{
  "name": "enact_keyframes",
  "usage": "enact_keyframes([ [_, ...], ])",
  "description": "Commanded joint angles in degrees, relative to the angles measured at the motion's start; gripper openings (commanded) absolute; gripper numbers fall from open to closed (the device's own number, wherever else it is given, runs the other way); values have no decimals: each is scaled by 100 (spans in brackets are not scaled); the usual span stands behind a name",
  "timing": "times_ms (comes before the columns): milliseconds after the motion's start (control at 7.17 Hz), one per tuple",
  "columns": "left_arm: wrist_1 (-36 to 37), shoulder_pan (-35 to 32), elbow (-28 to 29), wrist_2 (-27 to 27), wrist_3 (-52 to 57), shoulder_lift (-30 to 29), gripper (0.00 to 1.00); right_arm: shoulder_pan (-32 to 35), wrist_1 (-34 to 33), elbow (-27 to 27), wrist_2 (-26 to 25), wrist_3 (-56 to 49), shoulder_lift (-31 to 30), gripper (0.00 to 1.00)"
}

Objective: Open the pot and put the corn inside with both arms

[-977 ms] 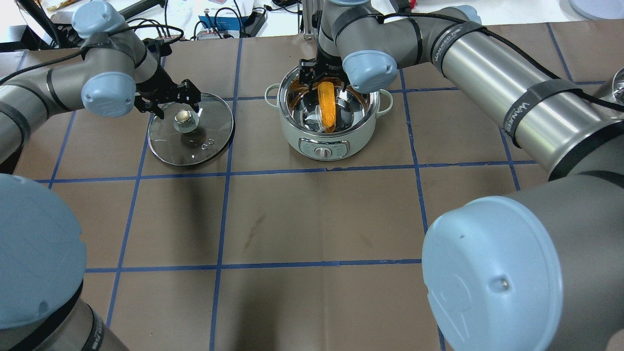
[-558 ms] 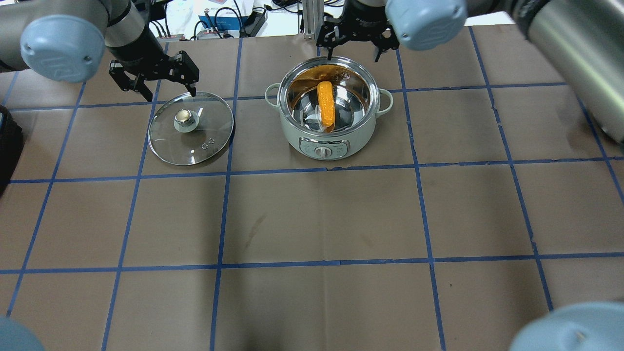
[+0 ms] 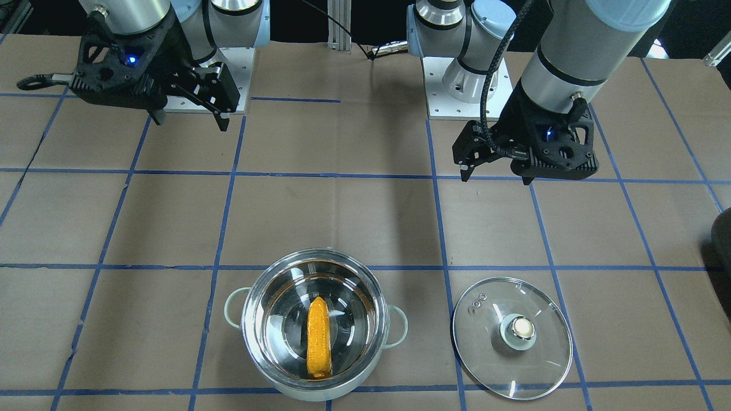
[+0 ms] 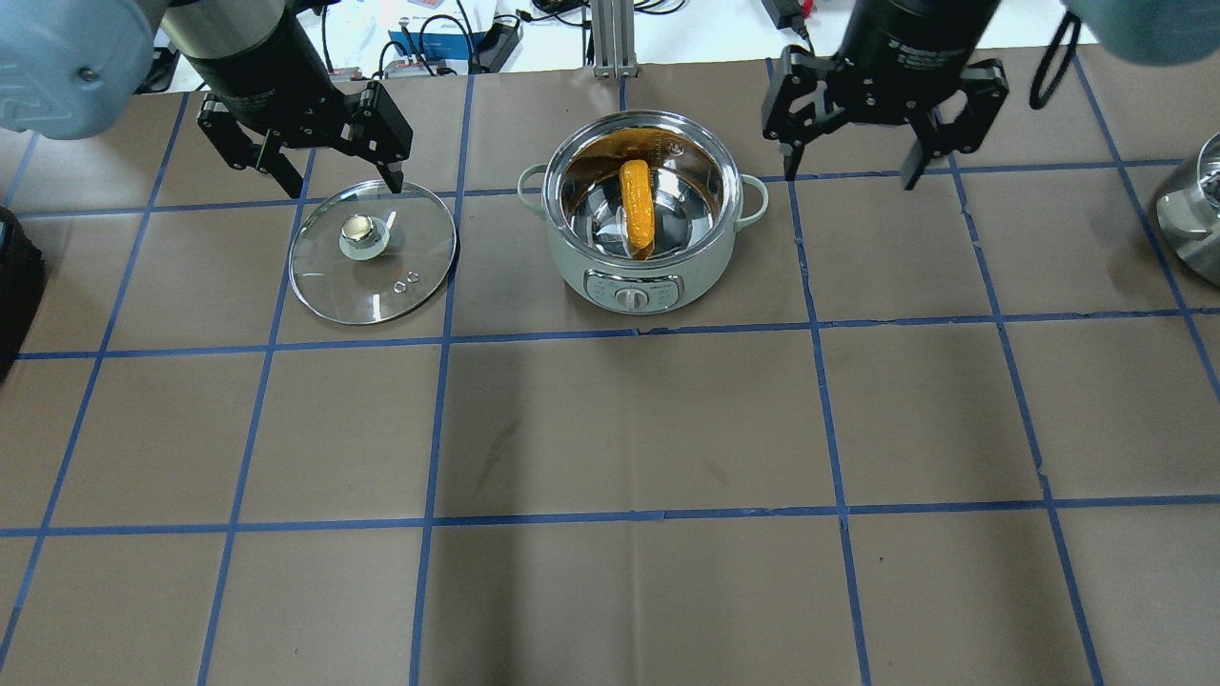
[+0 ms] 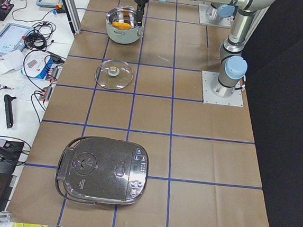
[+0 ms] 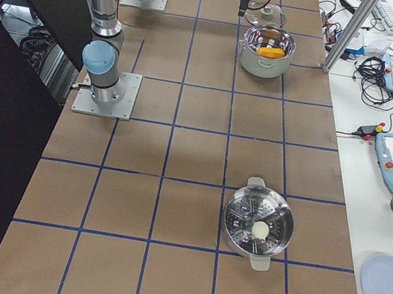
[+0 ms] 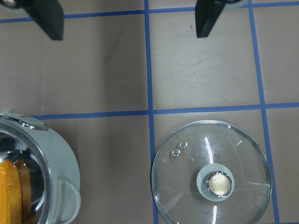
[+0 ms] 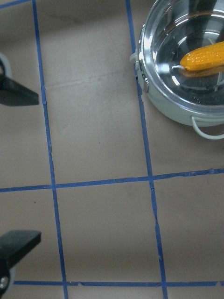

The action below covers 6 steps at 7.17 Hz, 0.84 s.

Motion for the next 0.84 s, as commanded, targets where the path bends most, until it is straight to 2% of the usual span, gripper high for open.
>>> enact_keyframes([
  [0, -38, 46, -17, -2, 7, 45, 100, 19, -146, 267, -176, -516, -219, 94],
  [419, -38, 46, -26, 6, 25, 45, 100, 2, -725, 268, -132, -588, -192, 99],
  [698, -38, 38, -26, -20, 25, 45, 100, 11, -798, 276, -141, -579, -175, 99],
])
